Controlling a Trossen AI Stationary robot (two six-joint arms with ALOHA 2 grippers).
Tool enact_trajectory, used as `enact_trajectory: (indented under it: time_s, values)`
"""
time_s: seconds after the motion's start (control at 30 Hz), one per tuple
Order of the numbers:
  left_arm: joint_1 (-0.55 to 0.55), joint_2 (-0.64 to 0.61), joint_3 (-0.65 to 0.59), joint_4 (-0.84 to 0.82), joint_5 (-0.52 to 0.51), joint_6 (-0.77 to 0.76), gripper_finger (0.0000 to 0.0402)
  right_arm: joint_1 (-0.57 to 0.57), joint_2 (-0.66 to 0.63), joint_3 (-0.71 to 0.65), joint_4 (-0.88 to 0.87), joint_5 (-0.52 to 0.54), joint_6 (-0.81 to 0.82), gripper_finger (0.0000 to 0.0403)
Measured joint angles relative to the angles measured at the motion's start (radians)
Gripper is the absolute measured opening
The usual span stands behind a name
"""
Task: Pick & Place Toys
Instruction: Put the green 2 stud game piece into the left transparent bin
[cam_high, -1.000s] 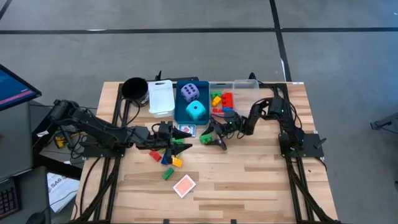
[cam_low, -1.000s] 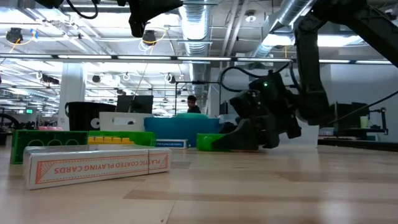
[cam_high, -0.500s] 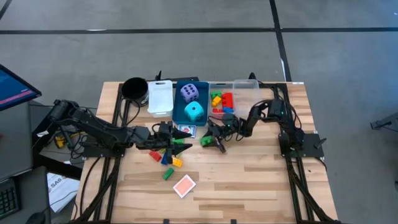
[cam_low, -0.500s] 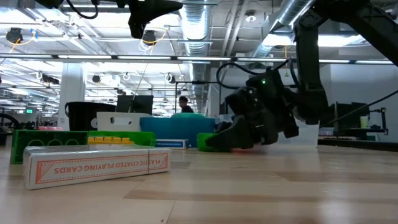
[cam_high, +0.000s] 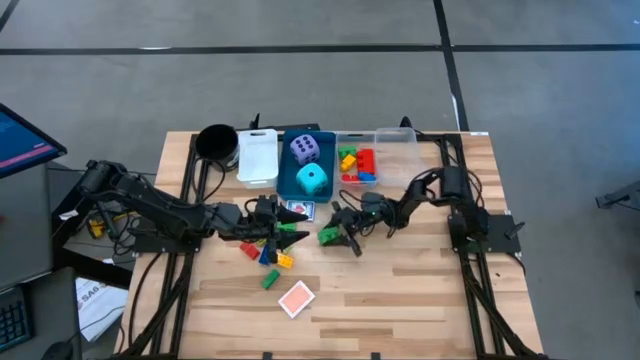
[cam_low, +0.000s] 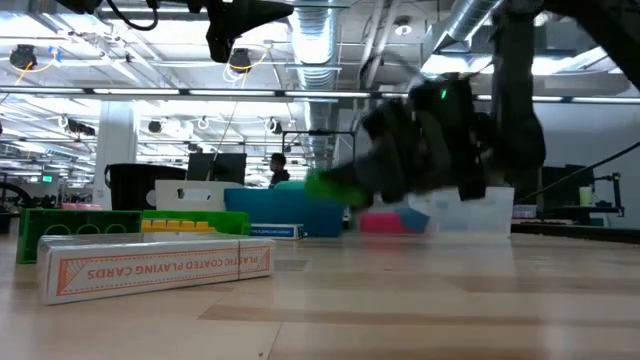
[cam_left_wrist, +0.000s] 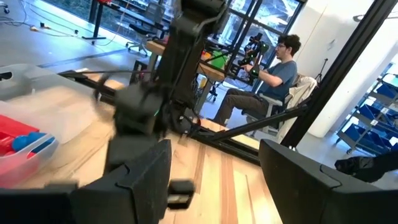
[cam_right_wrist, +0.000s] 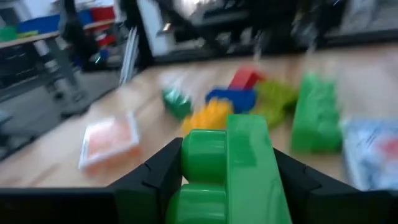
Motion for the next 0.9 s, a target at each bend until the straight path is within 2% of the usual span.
enact_trajectory:
  time_s: [0.1, 0.17, 0.4, 0.53, 0.63, 0.9]
  values:
    - [0.0, 0.0, 0.0, -0.012, 0.015, 0.0, 0.0237, 0.025, -0.085, -0.024, -0.021, 0.105, -0.004, 0.0167]
    - [0.0, 0.0, 0.0, -0.016, 0.032, 0.0, 0.0237, 0.04, -0.165, -0.04, -0.063, 0.218, -0.009, 0.0167]
    - [0.0, 0.0, 0.0, -0.056, 0.04, 0.003, 0.0237, 0.062, -0.424, -0.053, -0.435, 0.77, -0.039, 0.0167]
    - [0.0, 0.0, 0.0, -0.066, 0.04, 0.02, 0.0237, 0.033, -0.52, -0.052, -0.594, 0.987, -0.018, 0.0167]
    - [0.0, 0.0, 0.0, -0.075, 0.039, 0.022, 0.0237, -0.012, -0.563, -0.052, -0.662, 1.067, 0.053, 0.0167]
    - [0.0, 0.0, 0.0, -0.127, 0.039, 0.023, 0.0237, -0.121, -0.568, -0.052, -0.744, 1.127, 0.163, 0.0167]
